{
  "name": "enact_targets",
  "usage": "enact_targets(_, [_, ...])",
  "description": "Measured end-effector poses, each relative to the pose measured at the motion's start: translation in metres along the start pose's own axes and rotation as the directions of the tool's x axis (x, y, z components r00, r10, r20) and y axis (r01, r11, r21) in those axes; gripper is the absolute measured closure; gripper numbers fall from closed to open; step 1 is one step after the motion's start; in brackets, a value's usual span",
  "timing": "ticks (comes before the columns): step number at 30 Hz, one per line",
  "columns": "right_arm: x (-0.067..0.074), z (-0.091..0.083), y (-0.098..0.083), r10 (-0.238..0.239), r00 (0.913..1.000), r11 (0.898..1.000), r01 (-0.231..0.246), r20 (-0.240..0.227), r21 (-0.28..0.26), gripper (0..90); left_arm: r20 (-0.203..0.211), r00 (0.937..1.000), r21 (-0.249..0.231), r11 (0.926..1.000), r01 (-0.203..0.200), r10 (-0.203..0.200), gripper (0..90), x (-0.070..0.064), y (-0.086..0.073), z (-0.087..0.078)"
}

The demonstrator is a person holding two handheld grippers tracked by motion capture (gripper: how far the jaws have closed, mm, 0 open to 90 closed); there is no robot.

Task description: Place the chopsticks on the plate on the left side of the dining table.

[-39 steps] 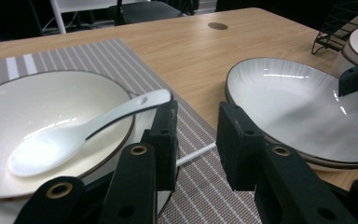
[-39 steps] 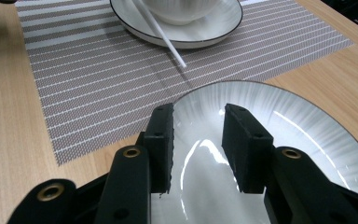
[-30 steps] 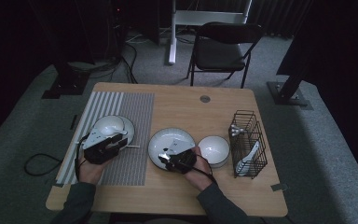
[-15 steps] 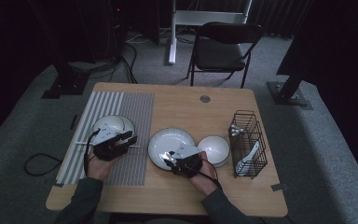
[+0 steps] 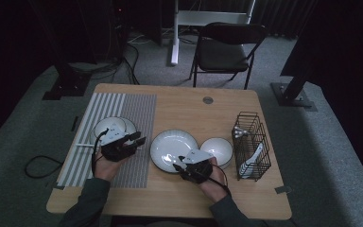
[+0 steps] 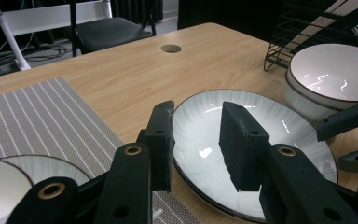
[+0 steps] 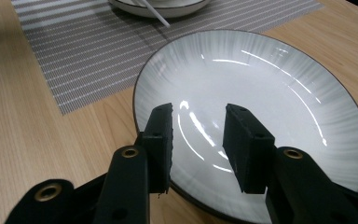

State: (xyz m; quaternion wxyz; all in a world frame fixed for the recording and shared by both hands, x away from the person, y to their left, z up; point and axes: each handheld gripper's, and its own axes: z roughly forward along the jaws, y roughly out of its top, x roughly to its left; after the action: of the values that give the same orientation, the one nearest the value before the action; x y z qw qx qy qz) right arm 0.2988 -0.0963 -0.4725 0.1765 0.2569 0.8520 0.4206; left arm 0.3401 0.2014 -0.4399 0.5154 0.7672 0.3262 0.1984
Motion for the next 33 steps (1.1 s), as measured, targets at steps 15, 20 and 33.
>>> enact_targets(15, [0.002,-0.011,-0.014,0.026,0.9996,0.999,-0.026,0.01,-0.023,60.8,0.037,0.9991,-0.013,0.9997,-0.02,0.02,65.5,-0.011,0.012,0.013])
enact_targets(20, [0.002,-0.016,-0.018,0.03,0.9995,0.999,-0.029,0.013,-0.03,60.8,0.054,0.998,-0.02,0.9993,-0.032,0.033,65.5,-0.017,0.019,0.017])
enact_targets(33, [0.003,-0.021,-0.027,0.039,0.999,0.999,-0.038,0.023,-0.028,60.5,0.088,0.9936,-0.02,0.9974,-0.07,0.071,65.5,-0.028,0.032,0.029])
